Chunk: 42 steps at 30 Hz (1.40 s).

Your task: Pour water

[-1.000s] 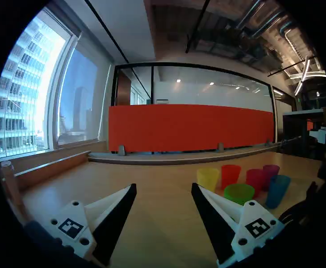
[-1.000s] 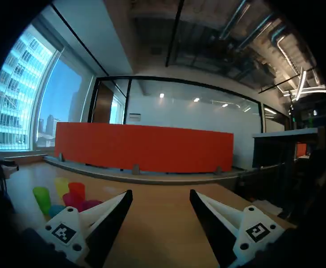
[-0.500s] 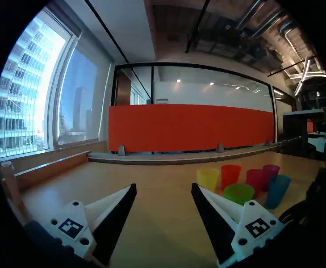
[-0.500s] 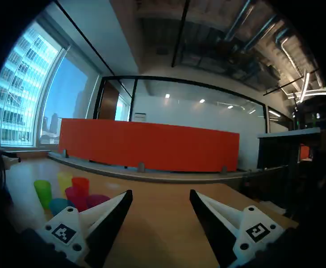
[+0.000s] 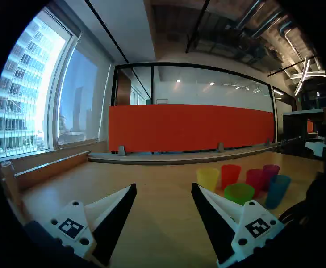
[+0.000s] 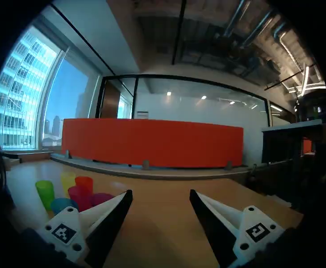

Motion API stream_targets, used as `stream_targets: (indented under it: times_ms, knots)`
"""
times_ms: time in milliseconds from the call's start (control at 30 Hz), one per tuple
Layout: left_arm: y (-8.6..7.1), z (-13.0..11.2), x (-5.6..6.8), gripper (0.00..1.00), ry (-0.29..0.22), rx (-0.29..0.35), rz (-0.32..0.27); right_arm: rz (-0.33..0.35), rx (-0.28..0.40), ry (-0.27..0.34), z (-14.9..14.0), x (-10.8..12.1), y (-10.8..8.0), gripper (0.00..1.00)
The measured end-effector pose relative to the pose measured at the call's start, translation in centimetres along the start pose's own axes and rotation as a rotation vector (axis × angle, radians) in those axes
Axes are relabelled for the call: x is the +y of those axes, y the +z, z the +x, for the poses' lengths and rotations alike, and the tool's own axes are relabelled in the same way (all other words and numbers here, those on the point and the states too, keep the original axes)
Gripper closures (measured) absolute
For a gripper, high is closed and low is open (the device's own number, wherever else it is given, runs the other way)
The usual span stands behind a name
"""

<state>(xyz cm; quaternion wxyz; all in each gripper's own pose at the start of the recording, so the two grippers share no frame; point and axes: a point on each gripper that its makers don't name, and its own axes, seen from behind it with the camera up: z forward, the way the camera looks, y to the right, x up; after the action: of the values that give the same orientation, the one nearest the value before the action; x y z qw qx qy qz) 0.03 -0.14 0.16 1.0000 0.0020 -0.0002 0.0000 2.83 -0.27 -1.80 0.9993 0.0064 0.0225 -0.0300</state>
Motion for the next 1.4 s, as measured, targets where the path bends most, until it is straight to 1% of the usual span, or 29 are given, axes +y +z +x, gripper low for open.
stream_targets:
  times_ms: [200,400,600,800,1100,1400]
  knots:
    - [0.0,0.0,0.0,0.09,0.000,0.000,0.000,-0.001,-0.009,0.016,-0.6,-0.1,0.5,0.01]
    - [0.0,0.0,0.0,0.09,-0.001,0.000,0.000,-0.017,-0.016,0.040,-0.7,0.3,0.9,0.01]
    - [0.0,0.0,0.0,0.09,0.000,0.000,0.000,-0.020,-0.014,0.034,-0.6,0.4,1.4,0.01]
    - [0.0,0.0,0.0,0.09,-0.001,0.000,0.000,-0.018,-0.013,0.042,-0.8,0.1,1.5,0.01]
    - [0.0,0.0,0.0,0.09,0.000,0.000,0.000,-0.018,-0.028,0.054,-2.1,0.0,1.9,0.01]
    - [0.0,0.0,-0.1,0.09,0.000,0.000,0.000,-0.021,-0.037,0.064,-2.8,0.1,1.9,0.01]
